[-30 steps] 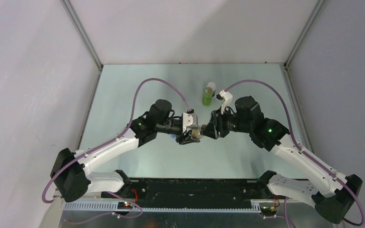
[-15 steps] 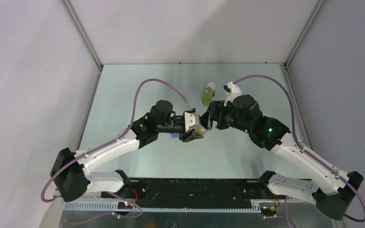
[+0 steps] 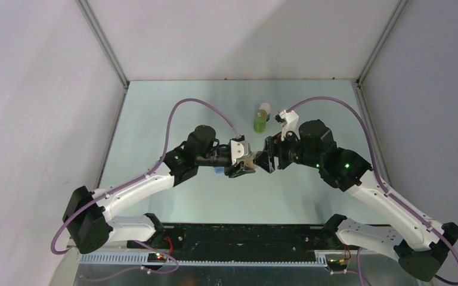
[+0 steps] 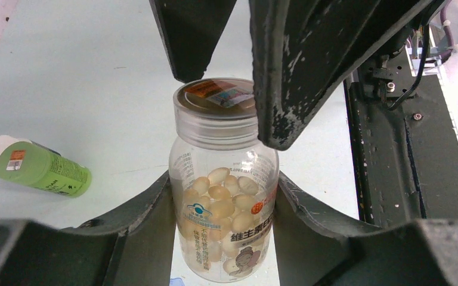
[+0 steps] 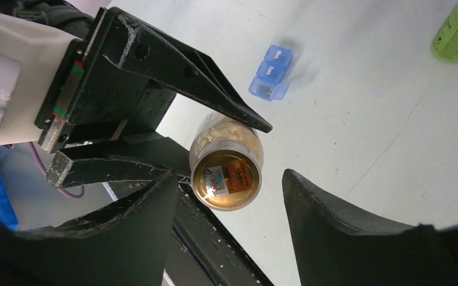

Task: Sort the pills into containers
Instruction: Screw the lid of the pill bottle onto the pill bottle, then place the pill bottle at the center of the board.

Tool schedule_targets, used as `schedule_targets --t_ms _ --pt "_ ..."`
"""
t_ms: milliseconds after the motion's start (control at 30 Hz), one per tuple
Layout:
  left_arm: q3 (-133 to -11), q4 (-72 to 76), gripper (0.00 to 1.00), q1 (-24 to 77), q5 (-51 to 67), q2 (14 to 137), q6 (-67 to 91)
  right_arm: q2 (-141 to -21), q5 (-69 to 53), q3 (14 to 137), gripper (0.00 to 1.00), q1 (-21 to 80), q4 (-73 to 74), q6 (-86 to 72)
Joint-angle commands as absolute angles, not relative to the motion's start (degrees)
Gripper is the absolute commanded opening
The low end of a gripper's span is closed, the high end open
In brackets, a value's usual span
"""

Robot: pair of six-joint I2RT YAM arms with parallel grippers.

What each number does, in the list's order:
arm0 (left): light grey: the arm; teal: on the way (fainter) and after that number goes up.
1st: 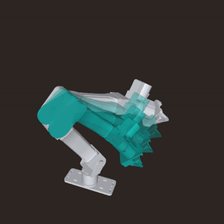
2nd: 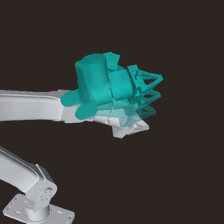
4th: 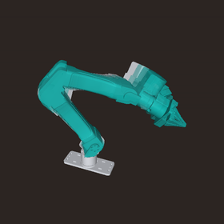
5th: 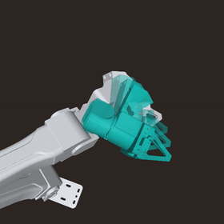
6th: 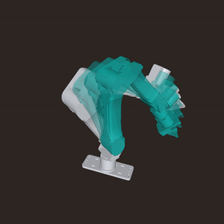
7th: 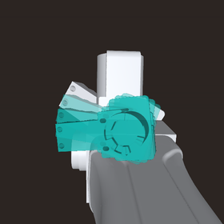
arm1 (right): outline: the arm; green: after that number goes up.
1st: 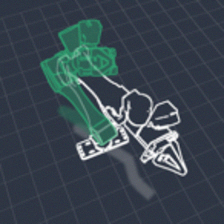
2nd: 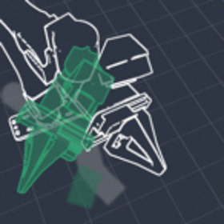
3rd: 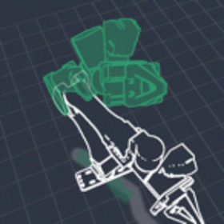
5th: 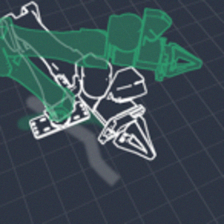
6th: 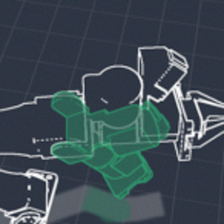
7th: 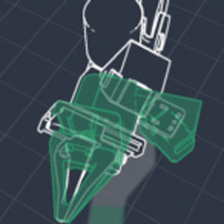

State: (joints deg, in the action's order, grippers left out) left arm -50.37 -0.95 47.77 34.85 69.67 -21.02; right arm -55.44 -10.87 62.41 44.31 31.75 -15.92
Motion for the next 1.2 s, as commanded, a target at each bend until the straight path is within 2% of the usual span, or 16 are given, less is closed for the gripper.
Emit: schedule_targets --t_ms 0,67,233,300,467,600,633,700,767,833,967,1167 --pt "-50.84 1.96 0.00 47.85 36.83 67.75 -21.56 -56.39 -11.07 64.64 0.66 44.55 31.91 -13.31" --pt "-50.93 1.78 0.00 47.86 37.21 67.75 -21.61 -56.65 -8.91 64.65 0.61 44.48 31.17 -15.37" --pt "-50.96 2.60 0.00 47.86 35.82 67.87 -21.31 -57.39 -2.65 64.65 0.27 44.31 27.62 -23.32" --pt "-50.93 3.07 0.00 47.84 33.90 68.01 -20.88 -57.54 0.64 64.66 0.19 44.45 27.19 -27.48" --pt "-51.02 3.44 0.00 47.82 30.34 68.50 -20.54 -57.27 9.36 64.68 0.01 44.60 29.51 -40.06" --pt "-51.09 3.57 0.00 47.84 29.52 68.56 -20.37 -56.25 10.28 64.34 0.00 44.48 29.62 -42.96" --pt "-51.20 3.42 0.00 47.86 29.44 68.51 -20.36 -55.37 9.53 63.79 0.01 44.28 28.91 -41.98" --pt "-51.11 3.31 0.00 47.85 29.48 68.45 -20.41 -54.70 5.85 63.48 0.20 43.35 26.94 -39.49" --pt "-51.15 3.30 0.00 47.83 29.62 68.40 -20.43 -54.69 0.67 63.39 0.62 42.08 25.97 -36.64" --pt "-51.16 3.45 0.00 47.88 29.74 68.39 -20.24 -54.98 -2.56 63.43 0.76 41.44 26.12 -34.44" --pt "-51.13 3.97 0.00 47.85 29.90 68.40 -19.84 -56.61 -5.75 63.46 0.82 41.22 27.52 -31.56" --pt "-50.95 5.01 0.03 47.83 30.29 68.22 -19.25 -60.60 -11.12 63.43 0.80 42.10 25.88 -30.22"
